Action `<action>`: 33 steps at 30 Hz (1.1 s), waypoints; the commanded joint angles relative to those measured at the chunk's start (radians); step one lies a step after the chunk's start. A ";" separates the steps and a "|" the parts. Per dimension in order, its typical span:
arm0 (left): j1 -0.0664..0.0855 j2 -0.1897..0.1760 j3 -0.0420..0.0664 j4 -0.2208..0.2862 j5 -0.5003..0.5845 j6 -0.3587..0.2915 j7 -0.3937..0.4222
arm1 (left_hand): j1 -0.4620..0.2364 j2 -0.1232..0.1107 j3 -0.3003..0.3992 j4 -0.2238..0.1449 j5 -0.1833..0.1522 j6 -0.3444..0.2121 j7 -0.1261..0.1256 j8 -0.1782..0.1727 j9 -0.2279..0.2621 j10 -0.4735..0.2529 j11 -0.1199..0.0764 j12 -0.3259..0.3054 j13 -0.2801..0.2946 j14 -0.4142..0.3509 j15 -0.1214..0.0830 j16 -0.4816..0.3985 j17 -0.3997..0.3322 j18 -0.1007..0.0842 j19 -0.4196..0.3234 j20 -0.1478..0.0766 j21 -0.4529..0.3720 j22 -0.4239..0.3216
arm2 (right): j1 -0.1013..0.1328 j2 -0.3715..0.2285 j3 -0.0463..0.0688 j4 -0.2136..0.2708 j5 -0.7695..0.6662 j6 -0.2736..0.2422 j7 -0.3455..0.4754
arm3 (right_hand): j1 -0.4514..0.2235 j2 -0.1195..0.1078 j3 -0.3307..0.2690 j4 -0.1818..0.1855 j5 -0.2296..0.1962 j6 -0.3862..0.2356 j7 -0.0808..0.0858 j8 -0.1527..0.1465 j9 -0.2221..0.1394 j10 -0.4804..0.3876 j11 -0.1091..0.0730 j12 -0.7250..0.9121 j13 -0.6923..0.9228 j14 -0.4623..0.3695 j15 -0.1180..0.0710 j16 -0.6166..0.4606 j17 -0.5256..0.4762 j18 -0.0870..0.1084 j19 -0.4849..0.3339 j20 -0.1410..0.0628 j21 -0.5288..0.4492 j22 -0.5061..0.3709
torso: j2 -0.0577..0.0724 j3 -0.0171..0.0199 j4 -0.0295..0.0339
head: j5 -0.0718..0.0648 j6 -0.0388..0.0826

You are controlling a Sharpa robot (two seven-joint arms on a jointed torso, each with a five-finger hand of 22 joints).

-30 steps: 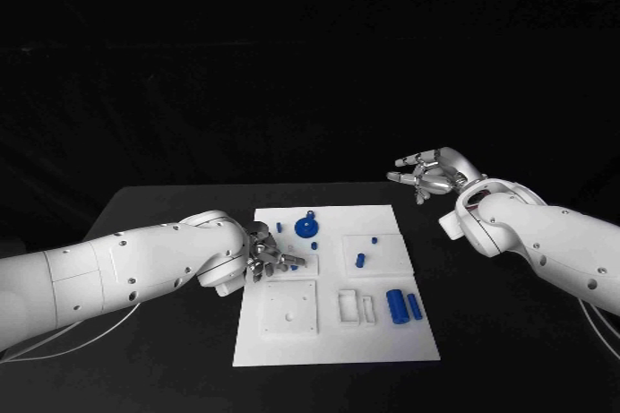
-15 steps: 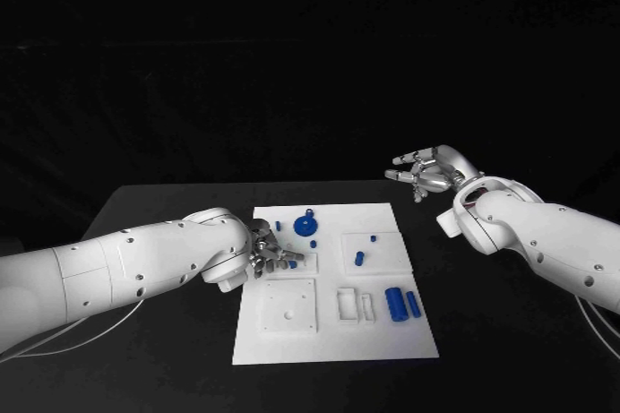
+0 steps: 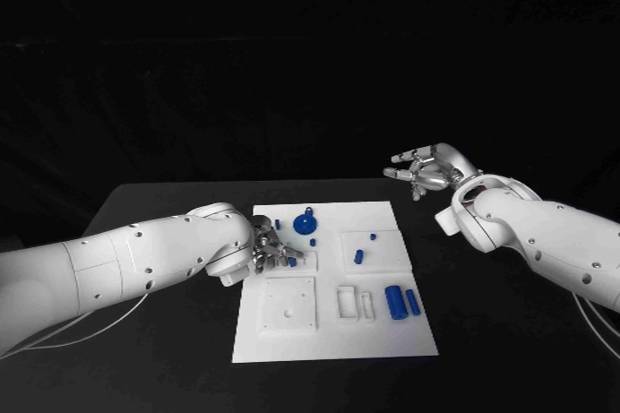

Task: Assemble the parts on the task board

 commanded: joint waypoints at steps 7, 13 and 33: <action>-0.005 0.010 -0.003 -0.012 -0.001 0.061 0.002 | 0.009 0.027 -0.011 -0.036 0.010 0.002 -0.004 -0.011 0.005 0.048 -0.006 0.003 0.002 -0.002 0.001 0.006 -0.003 -0.003 -0.004 0.004 0.005 0.019 | -0.002 0.006 0.001 -0.002 -0.006 0.009 0.009 | -0.005 0.001 0.001 0.004 0.005 -0.003 0.001 -0.005 0.000 -0.005 -0.002 0.004 -0.001 0.000 -0.003 -0.006 -0.001 0.014 0.036 0.006 0.007 -0.001 | -0.001 0.0010 0.0011 | 0.000 -0.005; -0.005 0.014 -0.003 -0.014 0.001 0.063 0.007 | 0.031 0.046 -0.023 -0.082 0.068 -0.008 0.000 -0.021 -0.007 0.047 -0.003 0.002 0.002 -0.003 0.002 0.006 -0.006 -0.002 -0.006 0.006 0.005 0.018 | -0.003 0.007 0.001 -0.003 -0.005 0.010 0.009 | -0.005 0.001 0.001 0.004 0.008 -0.003 0.001 -0.005 0.000 -0.004 -0.003 0.004 0.000 0.000 -0.003 -0.005 0.000 0.014 0.036 0.006 0.007 -0.001 | -0.001 0.0011 0.0011 | 0.000 -0.006; -0.007 0.027 -0.003 -0.034 0.010 0.051 0.015 | 0.097 0.111 -0.023 -0.171 0.236 -0.011 -0.003 -0.020 -0.076 0.047 -0.006 -0.001 0.001 -0.002 0.001 0.006 -0.009 -0.001 -0.006 0.005 0.007 0.019 | -0.005 0.011 0.001 -0.006 -0.003 0.012 0.009 | -0.006 0.002 0.001 0.003 0.010 -0.002 0.001 -0.005 0.000 -0.004 -0.002 0.004 0.000 0.001 -0.003 -0.005 0.000 0.013 0.036 0.006 0.008 -0.002 | -0.001 0.0012 0.0003 | -0.001 -0.009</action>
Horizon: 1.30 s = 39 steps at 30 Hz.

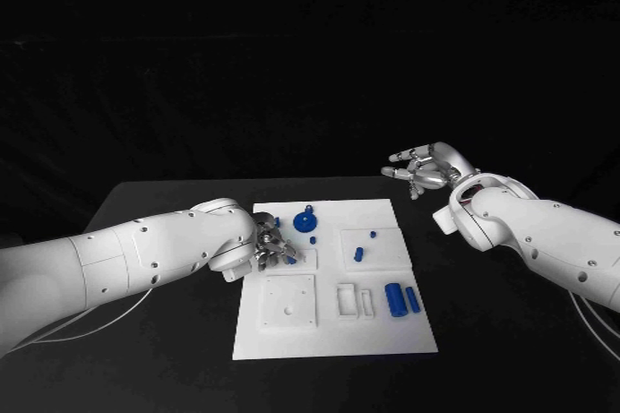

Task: Assemble the parts on the task board

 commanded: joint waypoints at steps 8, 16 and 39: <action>-0.008 -0.001 -0.004 -0.004 0.039 -0.003 0.007 | 0.052 0.035 0.056 -0.085 0.166 -0.015 0.000 -0.004 -0.085 0.048 -0.004 -0.003 0.000 -0.001 0.001 0.002 -0.001 0.001 -0.004 0.000 0.011 0.020 | -0.002 0.002 0.001 -0.001 -0.002 0.012 0.010 | -0.006 0.002 0.001 0.003 0.006 -0.002 0.001 -0.005 0.000 -0.004 -0.003 0.004 -0.001 0.001 -0.003 -0.005 0.000 0.013 0.036 0.006 0.002 -0.001 | 0.000 -0.0012 0.0008 | -0.001 0.000; -0.008 -0.015 -0.003 0.008 0.086 -0.028 0.022 | 0.026 0.058 0.123 -0.197 0.250 -0.011 0.008 0.001 -0.060 0.049 0.001 0.008 -0.003 0.004 0.006 0.007 -0.001 0.018 -0.015 0.009 0.036 0.021 | -0.003 0.002 0.001 -0.002 -0.002 0.013 0.010 | -0.006 0.002 0.001 0.003 0.006 -0.002 0.001 -0.005 0.000 -0.004 -0.003 0.004 -0.001 0.001 -0.003 -0.005 0.000 0.013 0.036 0.006 0.002 -0.001 | -0.001 -0.0014 0.0012 | 0.000 0.002; -0.006 -0.093 0.055 0.065 0.307 0.035 0.179 | 0.017 0.072 0.159 -0.252 0.245 0.003 0.007 -0.005 -0.027 0.049 -0.001 0.009 -0.012 0.004 0.008 0.008 -0.004 0.031 -0.031 0.016 0.066 0.020 | -0.012 0.000 0.000 0.019 -0.012 0.028 0.023 | 0.005 0.020 0.015 -0.090 0.016 0.015 0.000 -0.005 0.000 -0.003 -0.007 0.002 0.000 0.001 -0.005 -0.006 0.001 0.012 0.036 0.002 0.003 0.000 | 0.000 -0.0009 -0.0001 | 0.011 0.023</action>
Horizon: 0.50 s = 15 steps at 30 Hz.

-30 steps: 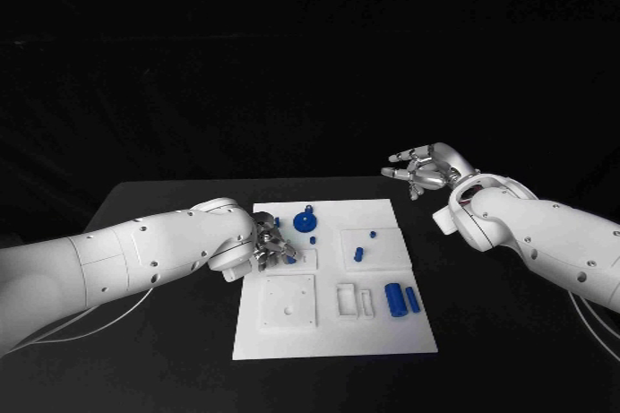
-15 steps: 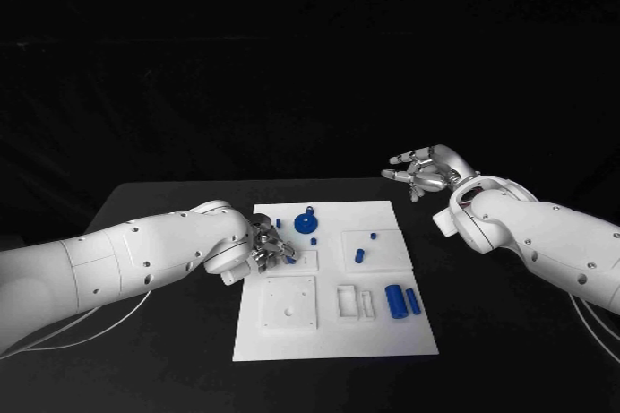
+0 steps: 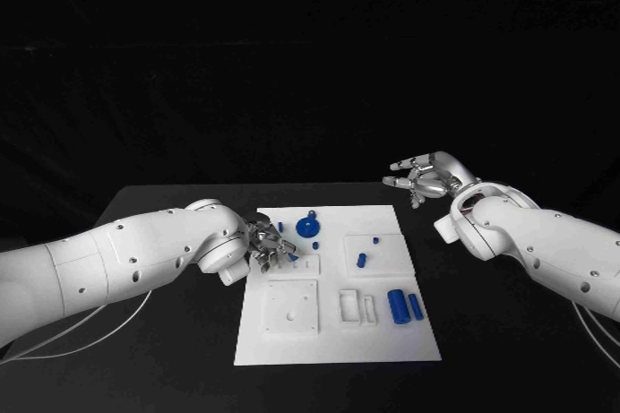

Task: Assemble the parts on the task board

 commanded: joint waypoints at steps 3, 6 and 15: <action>0.001 -0.026 0.006 0.010 0.202 0.086 0.187 | 0.027 0.022 0.165 -0.170 -0.011 0.004 0.000 -0.006 -0.001 0.052 -0.003 -0.001 -0.001 0.005 -0.002 0.002 -0.003 0.016 -0.007 -0.002 0.004 0.019 | -0.005 -0.005 0.000 0.034 -0.037 0.038 0.026 | 0.016 0.016 0.020 -0.082 0.022 0.029 0.001 -0.004 0.001 -0.005 -0.008 0.001 0.000 -0.002 -0.006 -0.007 0.000 0.010 0.034 0.003 0.004 0.003 | 0.002 0.0014 -0.0020 | 0.001 0.007; 0.001 -0.043 0.007 0.013 0.283 0.122 0.265 | 0.032 0.022 0.161 -0.167 -0.013 0.006 0.000 -0.006 -0.004 0.052 -0.003 -0.002 -0.001 0.005 -0.003 0.001 -0.003 0.013 -0.007 -0.005 0.003 0.019 | -0.008 -0.008 0.000 0.059 -0.076 0.058 0.030 | 0.004 0.025 0.045 -0.148 0.021 0.050 0.000 -0.003 0.001 -0.004 -0.009 0.000 0.001 -0.002 -0.007 -0.007 0.001 0.009 0.034 0.002 0.005 0.009 | 0.002 0.0020 -0.0010 | 0.005 0.012; 0.000 -0.086 0.008 0.015 0.497 0.288 0.442 | 0.051 0.025 0.141 -0.159 -0.021 0.002 -0.003 -0.004 0.024 0.050 -0.011 -0.028 0.002 -0.010 -0.012 -0.005 -0.002 -0.007 -0.011 -0.023 -0.006 0.017 | -0.020 -0.011 -0.001 0.167 -0.247 0.148 0.042 | 0.002 0.039 0.142 -0.284 -0.010 0.103 -0.002 -0.003 0.002 0.012 -0.013 0.018 0.022 0.002 -0.009 0.021 0.031 0.003 0.032 0.000 0.040 0.049 | 0.001 0.0004 0.0008 | 0.011 0.024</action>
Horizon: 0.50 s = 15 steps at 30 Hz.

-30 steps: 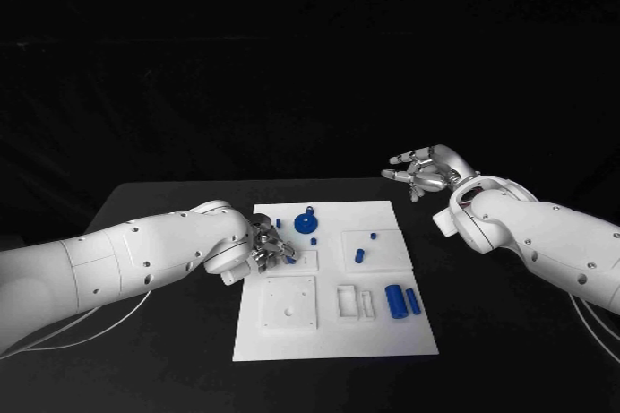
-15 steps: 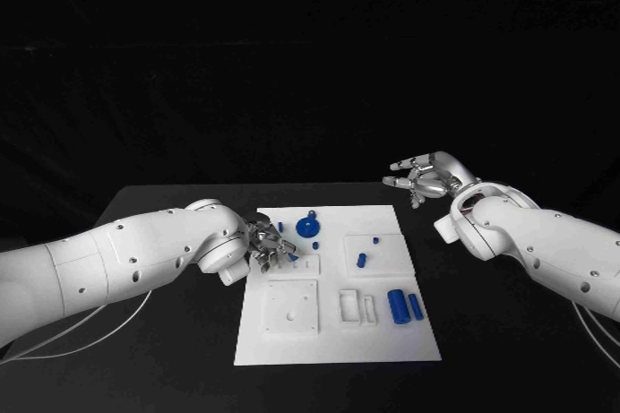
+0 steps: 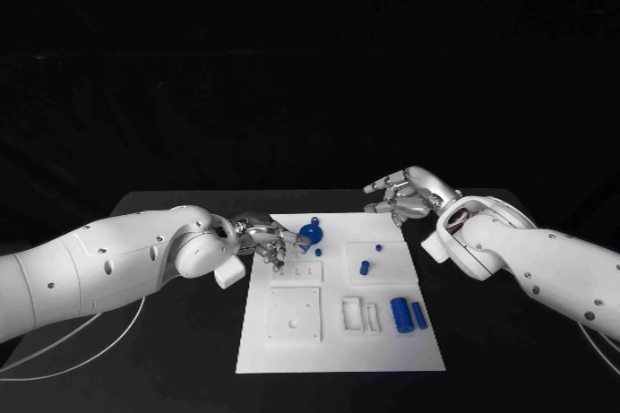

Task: Assemble the parts on the task board

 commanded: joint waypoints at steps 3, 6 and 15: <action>0.001 -0.012 0.001 0.008 0.192 0.183 0.160 | 0.039 0.016 0.147 -0.153 0.007 0.005 -0.005 -0.007 0.055 0.055 -0.018 -0.011 0.006 0.001 -0.008 -0.008 0.002 -0.011 0.003 -0.013 -0.011 0.017 | -0.009 0.002 -0.003 0.060 -0.158 0.099 0.026 | 0.000 -0.003 0.023 -0.007 -0.017 0.013 -0.003 -0.002 0.002 0.010 -0.004 0.015 0.012 0.003 -0.007 0.021 0.018 0.001 0.032 -0.001 0.018 0.018 | 0.000 -0.0013 -0.0007 | 0.001 0.002; 0.000 -0.015 0.001 0.005 0.205 0.208 0.171 | 0.039 0.014 0.149 -0.153 0.013 0.004 -0.007 -0.008 0.078 0.055 -0.017 -0.013 0.007 0.001 -0.009 -0.009 0.003 -0.010 0.005 -0.014 -0.013 0.018 | -0.013 0.002 -0.005 0.087 -0.180 0.119 0.032 | 0.001 -0.004 0.025 -0.007 -0.022 0.016 -0.003 -0.002 0.002 0.012 -0.005 0.018 0.015 0.003 -0.007 0.024 0.022 0.001 0.032 -0.001 0.021 0.021 | 0.000 -0.0018 -0.0005 | 0.003 0.004; 0.000 -0.020 0.000 -0.002 0.205 0.240 0.182 | 0.036 0.005 0.156 -0.156 0.031 0.007 -0.008 -0.007 0.107 0.055 -0.019 -0.014 0.009 0.002 -0.010 -0.010 0.005 -0.009 0.005 -0.014 -0.012 0.019 | -0.020 0.006 -0.013 0.135 -0.198 0.146 0.058 | 0.007 -0.005 0.028 -0.007 -0.039 0.019 -0.003 -0.002 0.002 0.013 -0.004 0.022 0.022 0.003 -0.007 0.029 0.031 -0.003 0.030 -0.001 0.030 0.037 | 0.000 -0.0008 -0.0005 | 0.004 0.010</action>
